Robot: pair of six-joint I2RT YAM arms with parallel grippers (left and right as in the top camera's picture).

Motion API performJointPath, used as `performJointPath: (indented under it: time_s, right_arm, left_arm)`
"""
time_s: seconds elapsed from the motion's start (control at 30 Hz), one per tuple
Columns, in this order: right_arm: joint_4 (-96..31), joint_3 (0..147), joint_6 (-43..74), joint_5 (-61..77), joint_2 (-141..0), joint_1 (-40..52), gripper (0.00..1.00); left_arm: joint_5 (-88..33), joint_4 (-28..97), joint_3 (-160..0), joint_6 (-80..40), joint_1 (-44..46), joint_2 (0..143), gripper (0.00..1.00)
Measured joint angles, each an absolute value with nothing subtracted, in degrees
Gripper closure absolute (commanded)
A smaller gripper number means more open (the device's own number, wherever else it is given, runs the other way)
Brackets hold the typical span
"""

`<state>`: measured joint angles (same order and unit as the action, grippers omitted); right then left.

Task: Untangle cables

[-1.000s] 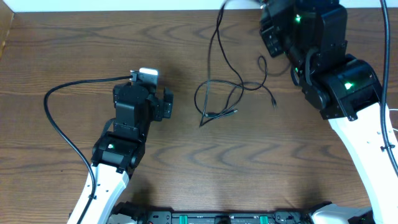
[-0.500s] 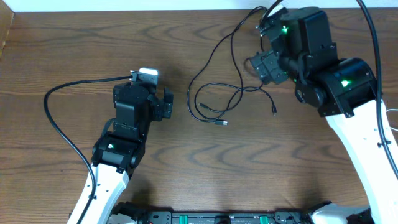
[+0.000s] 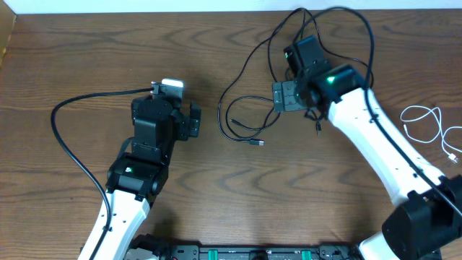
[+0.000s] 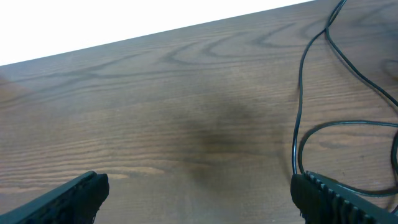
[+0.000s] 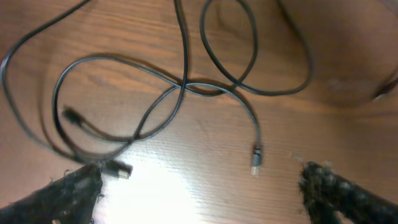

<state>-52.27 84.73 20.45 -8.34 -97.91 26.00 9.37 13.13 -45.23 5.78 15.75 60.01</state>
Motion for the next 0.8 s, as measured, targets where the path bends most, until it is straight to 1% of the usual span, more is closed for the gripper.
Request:
performJointPath:
  time_s: [0.03, 0.13, 0.2, 0.33, 0.5, 0.57, 0.7, 0.8]
  right_arm:
    - [-50.26, 83.24, 22.52, -8.29, -98.00, 26.02, 0.18]
    - [-41.52, 77.25, 27.75, -8.32, -98.04, 26.44, 0.24]
    - [-37.69, 74.78, 28.67, -8.21, -98.06, 26.87, 0.25]
    - [-30.04, 69.73, 29.12, -7.92, -98.06, 27.70, 0.30]
    - [-25.93, 65.65, 29.15, -7.70, -98.41, 28.10, 0.32]
    - [-24.69, 64.69, 29.15, -7.64, -99.24, 28.10, 0.35]
    - [-23.62, 63.92, 29.17, -7.49, -102.85, 28.23, 0.38]
    - [-23.33, 63.86, 29.15, -7.51, -105.82, 28.38, 0.38]
  left_arm:
    - [9.37, 13.15, -45.25, 5.78, 15.75, 60.01, 0.02]
    - [9.37, 13.19, -45.23, 5.78, 15.75, 60.01, 0.01]
    - [9.37, 13.17, -45.25, 5.76, 15.75, 59.99, 0.02]
    - [9.37, 13.15, -45.23, 5.28, 15.75, 59.99, 0.01]
    - [9.37, 13.15, -45.23, 4.45, 15.75, 59.99, 0.01]
    - [9.37, 13.13, -45.23, 4.45, 15.75, 59.99, 0.01]
    - [9.37, 13.15, -45.23, 4.43, 15.75, 59.99, 0.01]
    - [9.37, 13.15, -45.23, 4.43, 15.75, 59.99, 0.01]
